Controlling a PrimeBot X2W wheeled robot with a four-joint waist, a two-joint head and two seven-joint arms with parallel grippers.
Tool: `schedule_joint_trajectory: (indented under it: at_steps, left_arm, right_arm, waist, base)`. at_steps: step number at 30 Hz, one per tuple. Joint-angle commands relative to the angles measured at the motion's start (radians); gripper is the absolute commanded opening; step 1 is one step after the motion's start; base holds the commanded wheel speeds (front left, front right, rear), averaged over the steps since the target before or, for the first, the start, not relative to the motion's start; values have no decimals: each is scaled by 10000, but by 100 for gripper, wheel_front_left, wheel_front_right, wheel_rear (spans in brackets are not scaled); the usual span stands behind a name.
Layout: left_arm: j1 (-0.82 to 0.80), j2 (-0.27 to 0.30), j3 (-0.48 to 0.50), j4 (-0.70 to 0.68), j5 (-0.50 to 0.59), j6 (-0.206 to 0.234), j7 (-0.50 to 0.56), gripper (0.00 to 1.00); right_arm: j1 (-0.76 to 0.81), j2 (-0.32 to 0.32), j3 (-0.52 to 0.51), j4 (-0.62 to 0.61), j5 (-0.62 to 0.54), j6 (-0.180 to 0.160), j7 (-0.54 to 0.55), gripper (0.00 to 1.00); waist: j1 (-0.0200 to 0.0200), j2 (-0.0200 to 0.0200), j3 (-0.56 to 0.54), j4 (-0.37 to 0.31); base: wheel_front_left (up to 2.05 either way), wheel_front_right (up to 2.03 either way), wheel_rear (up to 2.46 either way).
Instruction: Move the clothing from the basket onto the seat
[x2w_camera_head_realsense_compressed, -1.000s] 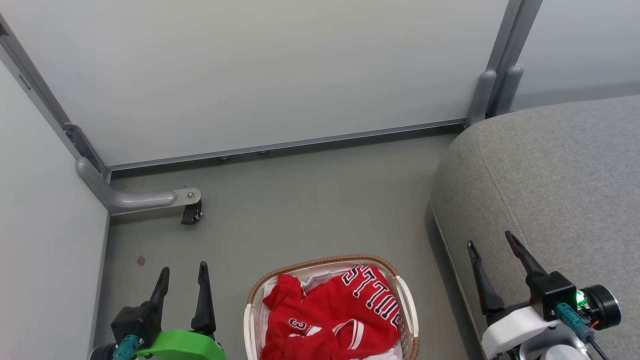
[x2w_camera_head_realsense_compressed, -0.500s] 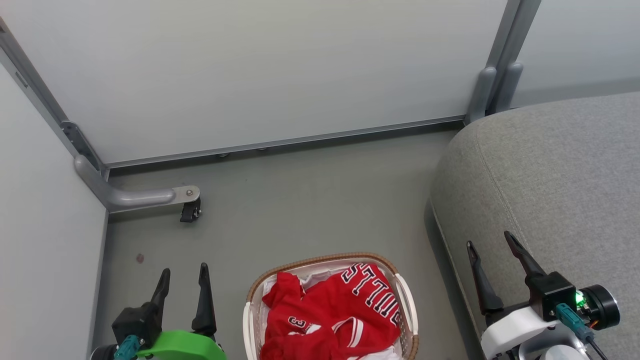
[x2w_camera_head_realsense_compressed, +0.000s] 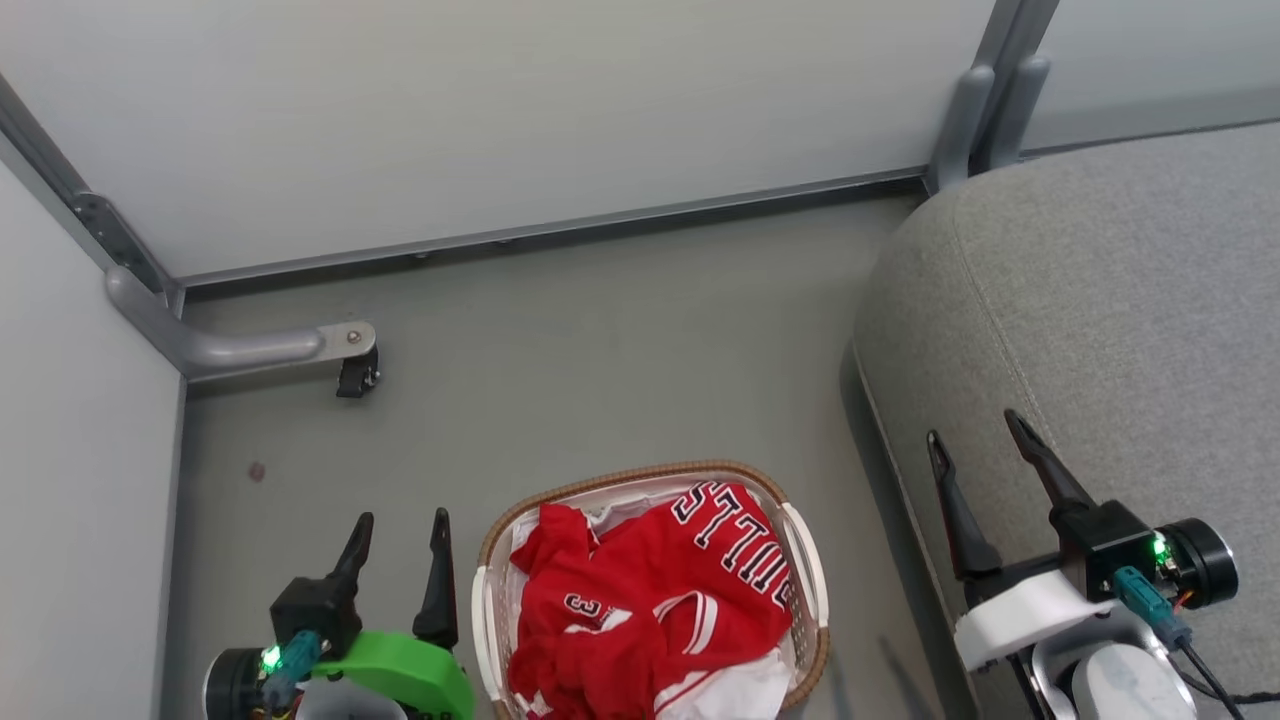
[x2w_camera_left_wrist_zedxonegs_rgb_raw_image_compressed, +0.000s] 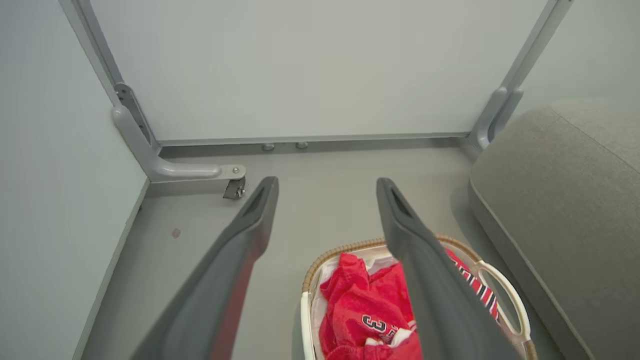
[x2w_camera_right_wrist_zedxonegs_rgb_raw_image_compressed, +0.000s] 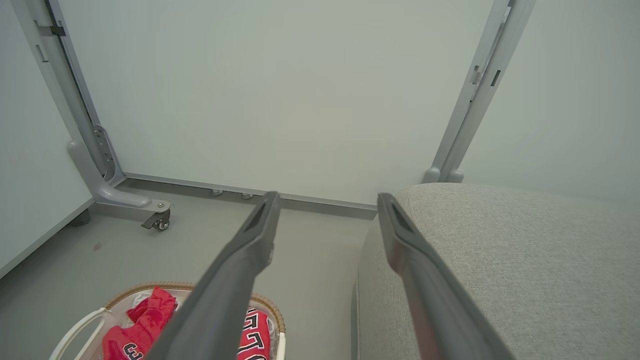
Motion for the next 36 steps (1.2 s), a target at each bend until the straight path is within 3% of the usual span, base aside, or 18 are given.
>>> schedule_joint_trajectory:
  at_steps: [1, 10, 15, 25, 36]
  left_arm:
    - [-336, 60, -105, 273, 241, -67, -9, 100]
    - [-2150, 153, -1499, 3283, 979, -476, 83, 100]
    - [-3175, 201, -3378, 4798, 517, -509, 398, 100]
    - [-4694, 861, -6496, 5842, -839, -513, 676, 100]
    - [-5819, 1443, -7973, 6622, -1502, -515, 977, 100]
  right_arm:
    - [-217, -53, -15, -87, 20, 4, -48, 100]
    - [-1205, -47, 204, -206, 170, 2, -48, 100]
    - [-1723, -47, 416, -281, 327, 2, -49, 100]
    - [-2417, -42, 902, -453, 655, 2, -48, 100]
    - [-2825, -41, 1598, -504, 1192, 2, -48, 100]
  waist:
    - [0, 0, 658, -207]
    - [0, 0, 2469, -719]
    - [0, 0, 3340, -1047]
    - [0, 0, 4864, -1664]
    - [0, 0, 5892, -2276]
  base:
    - [0, 0, 0]
    - [0, 0, 0]
    - [0, 0, 0]
    - [0, 0, 0]
    - [0, 0, 0]
